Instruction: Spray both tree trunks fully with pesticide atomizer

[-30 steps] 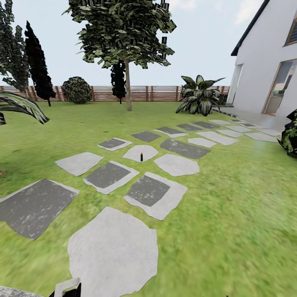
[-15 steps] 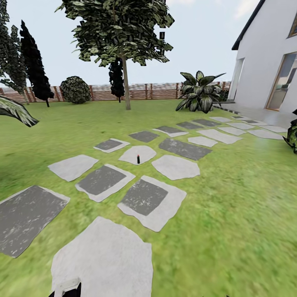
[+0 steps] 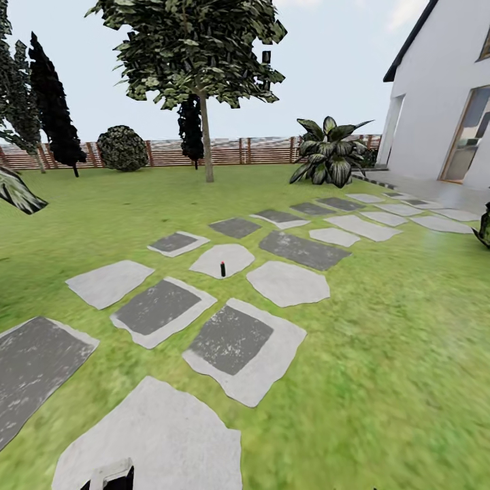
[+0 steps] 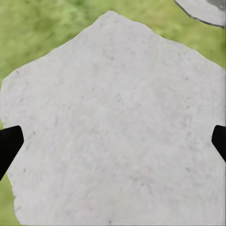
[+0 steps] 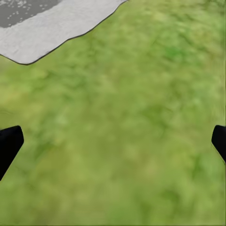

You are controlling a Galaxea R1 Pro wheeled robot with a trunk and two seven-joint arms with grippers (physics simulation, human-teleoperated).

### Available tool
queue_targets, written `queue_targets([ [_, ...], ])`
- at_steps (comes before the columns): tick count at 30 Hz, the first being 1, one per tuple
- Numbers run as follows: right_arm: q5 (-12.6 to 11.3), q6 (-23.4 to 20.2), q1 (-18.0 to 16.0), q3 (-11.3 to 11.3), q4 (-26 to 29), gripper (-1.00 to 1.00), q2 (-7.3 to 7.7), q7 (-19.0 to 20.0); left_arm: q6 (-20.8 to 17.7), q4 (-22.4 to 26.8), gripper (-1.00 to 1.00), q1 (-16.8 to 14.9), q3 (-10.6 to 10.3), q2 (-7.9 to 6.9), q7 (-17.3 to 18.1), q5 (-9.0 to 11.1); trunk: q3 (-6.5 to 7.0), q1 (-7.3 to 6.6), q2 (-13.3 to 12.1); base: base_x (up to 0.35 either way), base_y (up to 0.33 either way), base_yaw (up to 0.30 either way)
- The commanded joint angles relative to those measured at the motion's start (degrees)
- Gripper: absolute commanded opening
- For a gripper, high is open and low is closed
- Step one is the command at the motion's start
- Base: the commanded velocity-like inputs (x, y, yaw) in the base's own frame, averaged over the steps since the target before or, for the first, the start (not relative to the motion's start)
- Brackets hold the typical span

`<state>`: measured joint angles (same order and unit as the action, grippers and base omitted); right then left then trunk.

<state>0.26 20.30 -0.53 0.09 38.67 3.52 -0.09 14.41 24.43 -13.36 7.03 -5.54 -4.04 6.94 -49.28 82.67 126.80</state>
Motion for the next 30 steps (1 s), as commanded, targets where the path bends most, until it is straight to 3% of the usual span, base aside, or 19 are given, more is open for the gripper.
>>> queue_targets([
  [1,0.0,0.0,0.0,0.0,0.0,1.00,0.00,0.0,0.0,0.0,1.00,0.0,0.0,0.00,0.0,0.0,0.00,0.00,0.0,0.324,-0.121,0.000],
  [30,0.0,0.0,0.0,0.0,0.0,1.00,0.00,0.2,0.0,0.0,1.00,0.0,0.0,0.00,0.0,0.0,0.00,0.00,0.0,0.324,-0.121,0.000],
])
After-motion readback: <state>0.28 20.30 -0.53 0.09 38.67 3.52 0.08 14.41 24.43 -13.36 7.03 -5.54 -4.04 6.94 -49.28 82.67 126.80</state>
